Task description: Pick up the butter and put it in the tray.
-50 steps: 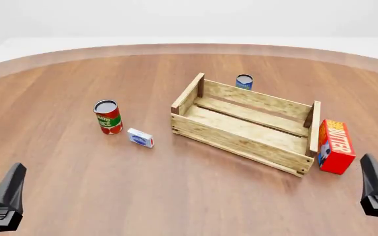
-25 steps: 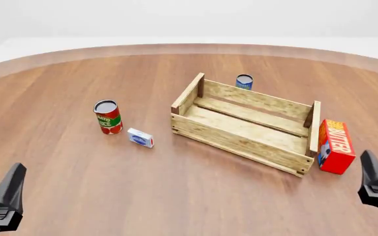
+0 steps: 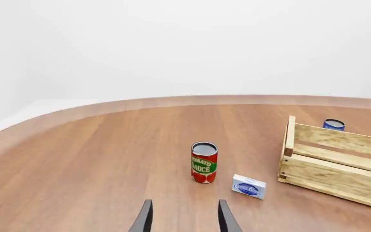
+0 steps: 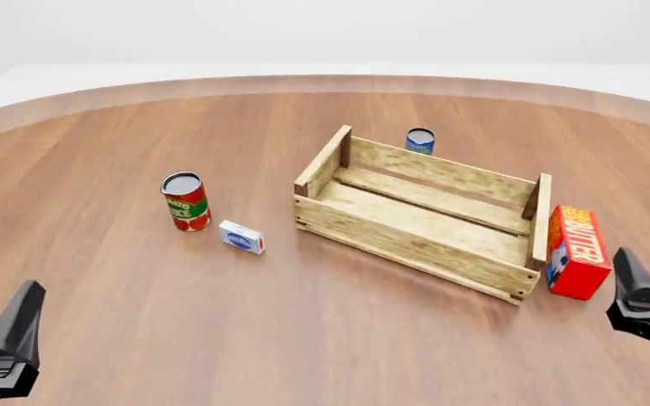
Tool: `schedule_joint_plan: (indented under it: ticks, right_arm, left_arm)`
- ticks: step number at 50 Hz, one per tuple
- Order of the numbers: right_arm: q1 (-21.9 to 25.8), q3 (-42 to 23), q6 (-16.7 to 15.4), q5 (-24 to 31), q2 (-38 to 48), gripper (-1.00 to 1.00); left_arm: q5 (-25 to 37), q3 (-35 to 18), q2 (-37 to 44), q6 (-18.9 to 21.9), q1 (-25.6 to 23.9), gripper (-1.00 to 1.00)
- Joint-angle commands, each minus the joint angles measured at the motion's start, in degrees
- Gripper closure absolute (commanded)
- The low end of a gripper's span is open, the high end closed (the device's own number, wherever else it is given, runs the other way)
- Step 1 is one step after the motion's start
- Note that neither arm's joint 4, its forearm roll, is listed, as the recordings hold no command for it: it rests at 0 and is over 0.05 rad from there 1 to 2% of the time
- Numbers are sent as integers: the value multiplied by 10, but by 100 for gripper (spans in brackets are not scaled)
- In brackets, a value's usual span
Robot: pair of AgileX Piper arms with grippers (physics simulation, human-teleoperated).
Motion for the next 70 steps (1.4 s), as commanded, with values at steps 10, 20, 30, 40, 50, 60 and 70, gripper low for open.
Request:
schedule_joint_plan:
  ticks: [10,20,30,40,50,60,70]
  right_arm:
    - [-16,0,18,-87,83,-100]
    - [-19,7,-3,-130,131,-100]
    - [-20,7,-7,-164,174,-100]
    - [-19,4,-9,-215,236,-100]
    - [-17,-7,-5,-244,280,-100]
    - [-16,-10,1,-284,331,-100]
    - [-19,-13,1,-312,370,-100]
  left_arm:
    - [0,0,0,0,0,-100]
    - [0,0,0,0,0,-100]
    - [0,0,0,0,0,-100]
    - [0,0,0,0,0,-100]
    - [0,0,0,0,0,-100]
    - [0,0,0,0,0,-100]
    - [0,0,0,0,0,-100]
